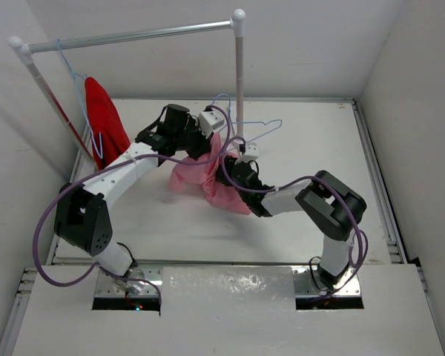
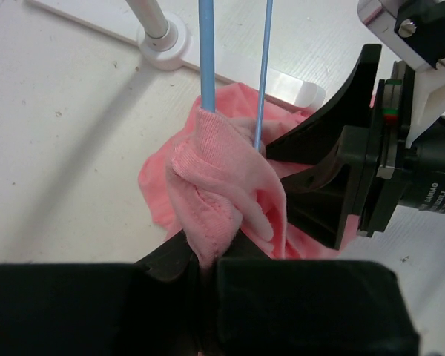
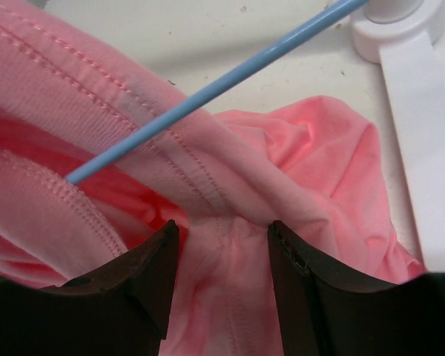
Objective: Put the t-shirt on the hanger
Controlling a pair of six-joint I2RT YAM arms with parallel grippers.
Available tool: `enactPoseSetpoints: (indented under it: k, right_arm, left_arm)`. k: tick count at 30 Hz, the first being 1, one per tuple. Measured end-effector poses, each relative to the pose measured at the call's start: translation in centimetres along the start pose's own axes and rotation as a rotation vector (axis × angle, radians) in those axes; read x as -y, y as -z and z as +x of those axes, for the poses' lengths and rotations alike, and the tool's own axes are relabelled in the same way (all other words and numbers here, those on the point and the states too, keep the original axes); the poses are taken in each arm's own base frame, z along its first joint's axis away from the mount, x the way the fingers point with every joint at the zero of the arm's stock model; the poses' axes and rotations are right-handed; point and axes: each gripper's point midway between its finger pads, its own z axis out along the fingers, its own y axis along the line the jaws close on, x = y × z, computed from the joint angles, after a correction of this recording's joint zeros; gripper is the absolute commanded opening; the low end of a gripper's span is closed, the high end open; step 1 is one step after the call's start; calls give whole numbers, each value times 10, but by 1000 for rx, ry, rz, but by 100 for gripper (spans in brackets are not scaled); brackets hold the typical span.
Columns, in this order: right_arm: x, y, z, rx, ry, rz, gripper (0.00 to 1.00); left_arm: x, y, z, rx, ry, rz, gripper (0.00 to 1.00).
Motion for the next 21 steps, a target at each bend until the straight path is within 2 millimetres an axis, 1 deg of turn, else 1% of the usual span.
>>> enactPoseSetpoints:
  k: [3,4,7,8,11,12,14,18,21]
  right_arm:
    - [-6,-4,-1,2,-12,-13,47]
    - [-7,-6,-2,1,-17,-13,41]
    - [-8,-10,1,-5,-32,-7,30]
    - [-8,-13,4,-10,-41,-2,23]
    - [0,-16,15,-33,-72,20,15]
    - [4,-17,18,-41,-81,30,7]
    - [12,-18,22,-50,-91,50,0]
    - [26,-15,23,-53,-107,76,0]
    - [39,-7,18,-41,-117,74,0]
  left_arm:
    - [0,0,0,2,10,1,0]
    - [1,0,-1,4,14,2,0]
    - [1,0,-2,10,21,7,0]
    - [2,0,-2,10,25,9,0]
    - [3,0,-2,13,36,18,0]
    - [4,0,-2,15,39,23,0]
    - [5,0,-3,18,40,31,0]
    - [6,0,-3,21,40,38,0]
    - [4,1,-3,20,38,34,0]
